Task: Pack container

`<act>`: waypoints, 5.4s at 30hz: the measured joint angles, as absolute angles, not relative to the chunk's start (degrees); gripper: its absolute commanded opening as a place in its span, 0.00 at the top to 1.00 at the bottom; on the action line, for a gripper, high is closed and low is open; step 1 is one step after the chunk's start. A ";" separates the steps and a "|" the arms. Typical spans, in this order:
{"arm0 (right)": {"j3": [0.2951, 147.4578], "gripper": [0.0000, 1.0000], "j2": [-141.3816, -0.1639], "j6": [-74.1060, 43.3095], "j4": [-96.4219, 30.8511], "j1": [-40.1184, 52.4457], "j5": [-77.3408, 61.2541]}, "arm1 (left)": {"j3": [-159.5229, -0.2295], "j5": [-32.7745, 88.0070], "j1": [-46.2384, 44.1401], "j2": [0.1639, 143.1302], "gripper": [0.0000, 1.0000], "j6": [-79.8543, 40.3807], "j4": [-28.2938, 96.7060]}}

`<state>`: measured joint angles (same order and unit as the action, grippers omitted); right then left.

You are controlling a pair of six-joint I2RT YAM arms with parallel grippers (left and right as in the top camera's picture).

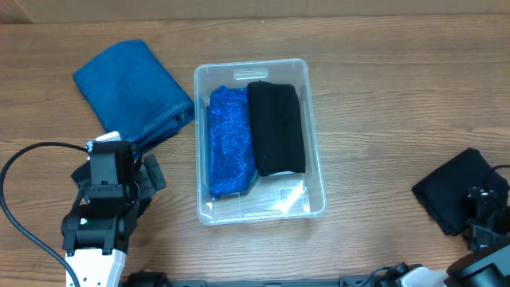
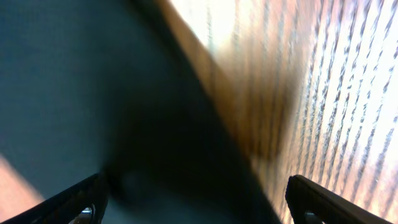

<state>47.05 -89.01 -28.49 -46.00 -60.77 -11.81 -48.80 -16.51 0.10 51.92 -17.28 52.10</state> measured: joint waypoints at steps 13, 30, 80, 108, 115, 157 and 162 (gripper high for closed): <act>40.32 0.12 -86.76 -30.04 -32.67 -61.17 -18.09 | -48.80 -16.51 0.10 51.92 0.00 -17.28 52.12; 35.55 0.96 -90.50 -26.44 -25.15 -60.60 -38.85 | -48.80 -16.27 0.10 51.92 0.00 -17.30 52.34; 87.64 0.96 -87.29 23.38 -77.19 25.98 -35.62 | -48.82 -15.64 0.10 51.92 0.00 -17.67 52.58; 88.68 0.66 -109.16 37.78 -75.13 31.07 -17.93 | -48.82 -15.59 0.10 51.92 0.00 -17.67 52.75; 88.90 0.28 -109.19 26.92 -71.20 29.52 -9.87 | -48.82 -15.62 0.10 51.92 0.00 -17.67 52.75; 75.88 0.28 -103.50 9.82 -53.58 36.51 -3.60 | -48.82 -15.40 0.10 51.92 0.00 -17.67 53.25; 88.20 0.00 -86.02 5.58 -51.66 34.76 0.25 | -48.82 -15.27 0.14 51.92 0.00 -18.24 53.65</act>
<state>88.20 -86.02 5.58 -51.66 34.76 0.25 -48.82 -15.27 0.14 51.92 -18.24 53.65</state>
